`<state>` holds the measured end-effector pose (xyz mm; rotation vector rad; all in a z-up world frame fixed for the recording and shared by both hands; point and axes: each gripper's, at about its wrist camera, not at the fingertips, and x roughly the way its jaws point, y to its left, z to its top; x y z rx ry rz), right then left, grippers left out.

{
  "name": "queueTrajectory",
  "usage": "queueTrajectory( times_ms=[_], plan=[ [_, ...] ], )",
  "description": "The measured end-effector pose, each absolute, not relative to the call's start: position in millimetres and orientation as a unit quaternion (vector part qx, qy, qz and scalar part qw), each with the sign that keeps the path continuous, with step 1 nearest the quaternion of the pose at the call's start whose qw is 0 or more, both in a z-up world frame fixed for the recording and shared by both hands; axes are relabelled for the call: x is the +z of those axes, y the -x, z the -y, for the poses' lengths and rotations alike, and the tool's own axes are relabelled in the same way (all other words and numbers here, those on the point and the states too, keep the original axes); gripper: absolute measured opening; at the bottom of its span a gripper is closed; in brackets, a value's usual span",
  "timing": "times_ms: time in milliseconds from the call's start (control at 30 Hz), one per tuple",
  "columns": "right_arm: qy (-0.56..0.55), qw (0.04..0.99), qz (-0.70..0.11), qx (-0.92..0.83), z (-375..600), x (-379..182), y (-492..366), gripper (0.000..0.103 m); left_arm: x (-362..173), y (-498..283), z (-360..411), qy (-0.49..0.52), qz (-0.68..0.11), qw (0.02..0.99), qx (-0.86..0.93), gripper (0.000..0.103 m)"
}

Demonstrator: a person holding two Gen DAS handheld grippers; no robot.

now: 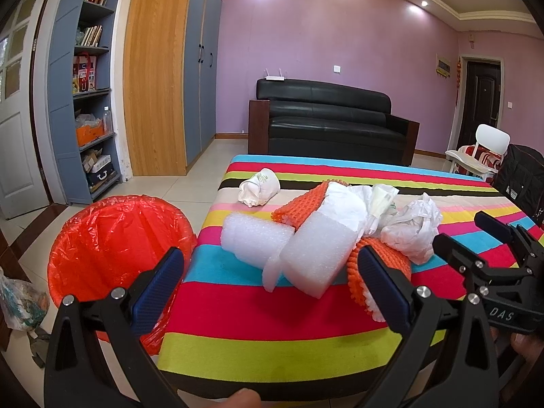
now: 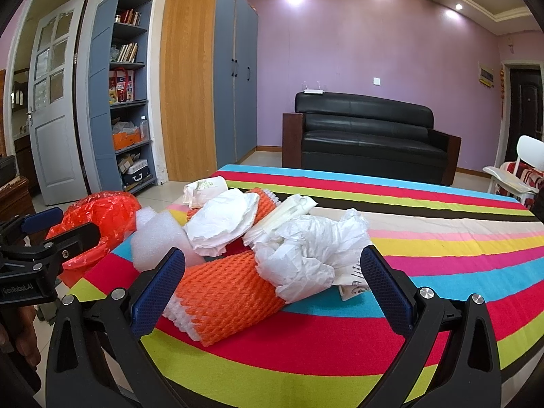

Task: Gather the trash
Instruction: 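Grasp the white plastic bag with the right tool while the left tool grasps the foam block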

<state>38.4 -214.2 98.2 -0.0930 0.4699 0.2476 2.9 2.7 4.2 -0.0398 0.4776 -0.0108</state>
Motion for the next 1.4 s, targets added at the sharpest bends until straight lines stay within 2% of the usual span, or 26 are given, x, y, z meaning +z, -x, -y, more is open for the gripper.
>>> queueTrajectory(
  times_ms=[433, 500, 733, 833, 900, 933, 967, 1000, 1067, 1100, 1167, 1267, 1400],
  plan=[
    [0.027, 0.954, -0.281, 0.099, 237, 89, -76, 0.097, -15, -37, 4, 0.024, -0.273, 0.961, -0.049, 0.098],
    [0.025, 0.951, -0.291, 0.100, 239, 85, -83, 0.097, -20, -42, 6, 0.025, -0.280, 0.958, -0.058, 0.093],
    [0.041, 0.943, -0.312, 0.110, 229, 74, -98, 0.097, -31, -60, 9, 0.026, -0.299, 0.951, -0.079, 0.085],
    [0.046, 0.939, -0.323, 0.107, 226, 69, -103, 0.096, -34, -64, 12, 0.023, -0.307, 0.947, -0.090, 0.071],
    [0.045, 0.936, -0.333, 0.104, 225, 65, -107, 0.086, -36, -66, 15, 0.020, -0.311, 0.945, -0.098, 0.061],
    [0.043, 0.934, -0.339, 0.105, 226, 62, -109, 0.078, -36, -65, 16, 0.019, -0.311, 0.945, -0.100, 0.059],
    [0.041, 0.932, -0.344, 0.108, 228, 60, -110, 0.071, -36, -65, 17, 0.019, -0.311, 0.944, -0.106, 0.052],
    [0.040, 0.930, -0.347, 0.111, 229, 59, -112, 0.068, -35, -65, 18, 0.018, -0.311, 0.944, -0.108, 0.052],
    [0.043, 0.928, -0.351, 0.119, 227, 57, -112, 0.051, -34, -65, 19, 0.016, -0.310, 0.944, -0.113, 0.052],
    [0.044, 0.927, -0.352, 0.120, 226, 57, -111, 0.049, -33, -65, 20, 0.015, -0.310, 0.944, -0.114, 0.052],
    [0.046, 0.927, -0.351, 0.124, 225, 57, -108, 0.038, -32, -64, 22, 0.015, -0.307, 0.945, -0.115, 0.051],
    [0.044, 0.930, -0.345, 0.123, 226, 62, -105, 0.032, -27, -60, 21, 0.019, -0.301, 0.946, -0.116, 0.050],
    [0.033, 0.936, -0.328, 0.122, 231, 74, -100, 0.031, -16, -56, 20, 0.023, -0.285, 0.951, -0.115, 0.050]
  ],
)
